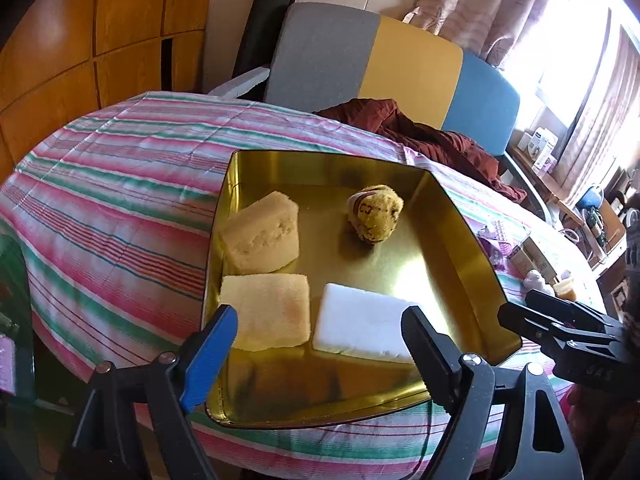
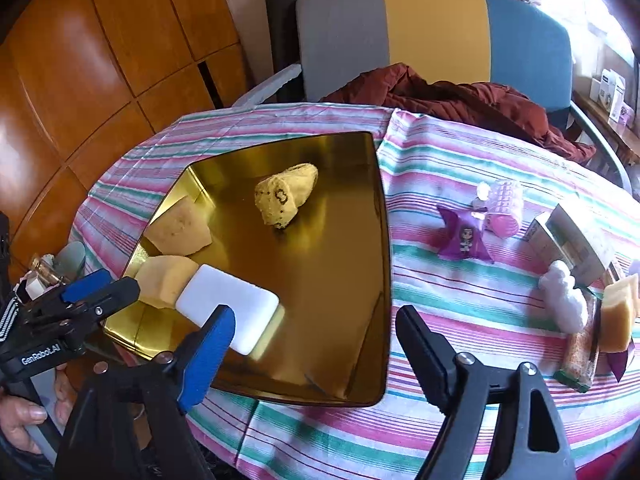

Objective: Organize objects
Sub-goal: 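Drop the sponge and sock into the gold tray, opening both tools, then move both tools to the pile and grasp the purple snack packet with the left tool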

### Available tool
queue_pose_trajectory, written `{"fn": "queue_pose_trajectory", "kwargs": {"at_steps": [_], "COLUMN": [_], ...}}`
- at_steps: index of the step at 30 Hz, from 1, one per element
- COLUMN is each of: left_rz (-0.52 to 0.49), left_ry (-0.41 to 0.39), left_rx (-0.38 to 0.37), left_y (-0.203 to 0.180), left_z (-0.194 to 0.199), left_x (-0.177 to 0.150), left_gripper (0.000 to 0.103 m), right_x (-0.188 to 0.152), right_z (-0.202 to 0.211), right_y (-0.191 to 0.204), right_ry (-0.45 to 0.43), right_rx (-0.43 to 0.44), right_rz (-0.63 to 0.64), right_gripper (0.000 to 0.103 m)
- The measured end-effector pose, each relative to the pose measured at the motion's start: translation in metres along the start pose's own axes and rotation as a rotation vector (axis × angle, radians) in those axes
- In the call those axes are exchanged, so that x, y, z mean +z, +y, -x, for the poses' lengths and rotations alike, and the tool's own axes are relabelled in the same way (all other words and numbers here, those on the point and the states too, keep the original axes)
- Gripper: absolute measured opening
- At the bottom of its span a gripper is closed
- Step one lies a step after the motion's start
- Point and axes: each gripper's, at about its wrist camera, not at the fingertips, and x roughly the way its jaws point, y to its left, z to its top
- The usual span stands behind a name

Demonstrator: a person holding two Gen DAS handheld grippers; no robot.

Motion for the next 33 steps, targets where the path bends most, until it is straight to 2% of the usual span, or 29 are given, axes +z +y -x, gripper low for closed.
{"fn": "queue_pose_trajectory", "kwargs": {"at_steps": [8, 16, 28, 33], "left_rz": [-0.031, -0.072, -0.174, -0.228], "left_ry": [0.017, 0.042, 0.072, 0.075], "left_rx": [-0.023, -0.045, -0.104, -0.134], "left_y": [-0.016, -0.035, -0.078, -0.103], "left_z": [-0.003, -0.009, -0.018, -0.022], "left_x": [-0.001, -0.004, 0.000, 0.006], "left_gripper": [0.086, 0.086, 0.086, 0.086], "right_x": [-0.006, -0.016, -0.024, -0.019], "right_z": [0.007, 0.019, 0.067, 0.085], "right_y": [-0.022, -0.064, -0.178, -0.219], "right_ry": [-0.013, -0.028, -0.081, -0.110], "right_rx": [-0.027, -0.092, -0.286, -0.351], "right_rz": [-0.051, -0.144, -0.385, -0.436], "right_gripper": [0.084, 0.084, 0.084, 0.084]}}
